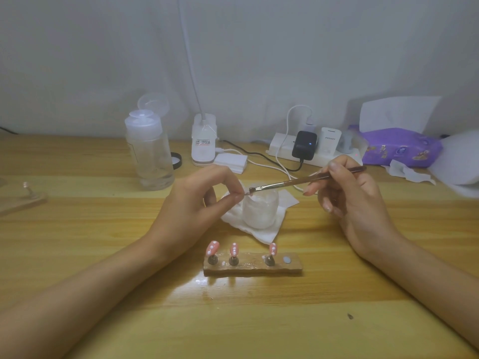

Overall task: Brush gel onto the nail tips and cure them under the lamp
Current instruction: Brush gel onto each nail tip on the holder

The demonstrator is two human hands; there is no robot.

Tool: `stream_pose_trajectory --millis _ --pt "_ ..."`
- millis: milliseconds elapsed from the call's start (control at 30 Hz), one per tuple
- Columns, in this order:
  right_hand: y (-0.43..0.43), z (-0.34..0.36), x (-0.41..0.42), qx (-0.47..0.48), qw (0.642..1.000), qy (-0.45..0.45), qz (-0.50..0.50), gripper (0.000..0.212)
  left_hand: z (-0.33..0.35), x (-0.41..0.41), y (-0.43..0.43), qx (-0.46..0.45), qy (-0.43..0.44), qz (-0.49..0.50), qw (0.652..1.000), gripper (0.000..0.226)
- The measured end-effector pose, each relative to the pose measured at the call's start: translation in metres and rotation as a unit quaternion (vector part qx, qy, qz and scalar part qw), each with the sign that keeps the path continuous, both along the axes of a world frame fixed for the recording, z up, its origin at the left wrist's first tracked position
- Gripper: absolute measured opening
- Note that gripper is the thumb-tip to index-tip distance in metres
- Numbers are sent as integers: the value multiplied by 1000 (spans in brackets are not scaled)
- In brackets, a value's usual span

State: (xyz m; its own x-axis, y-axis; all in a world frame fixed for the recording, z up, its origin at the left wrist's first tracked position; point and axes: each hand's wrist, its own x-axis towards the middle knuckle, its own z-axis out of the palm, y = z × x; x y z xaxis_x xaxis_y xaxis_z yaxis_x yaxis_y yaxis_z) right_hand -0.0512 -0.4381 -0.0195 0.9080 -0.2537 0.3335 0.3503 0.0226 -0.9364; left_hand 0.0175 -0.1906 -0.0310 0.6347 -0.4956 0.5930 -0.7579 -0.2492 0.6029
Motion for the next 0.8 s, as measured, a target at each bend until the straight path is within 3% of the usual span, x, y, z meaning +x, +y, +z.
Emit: stream_pose_trajectory --millis 800 --pt "-2 8 -1 -17 999 -12 -46 27 0 -2 0 -9 28 3 1000 9"
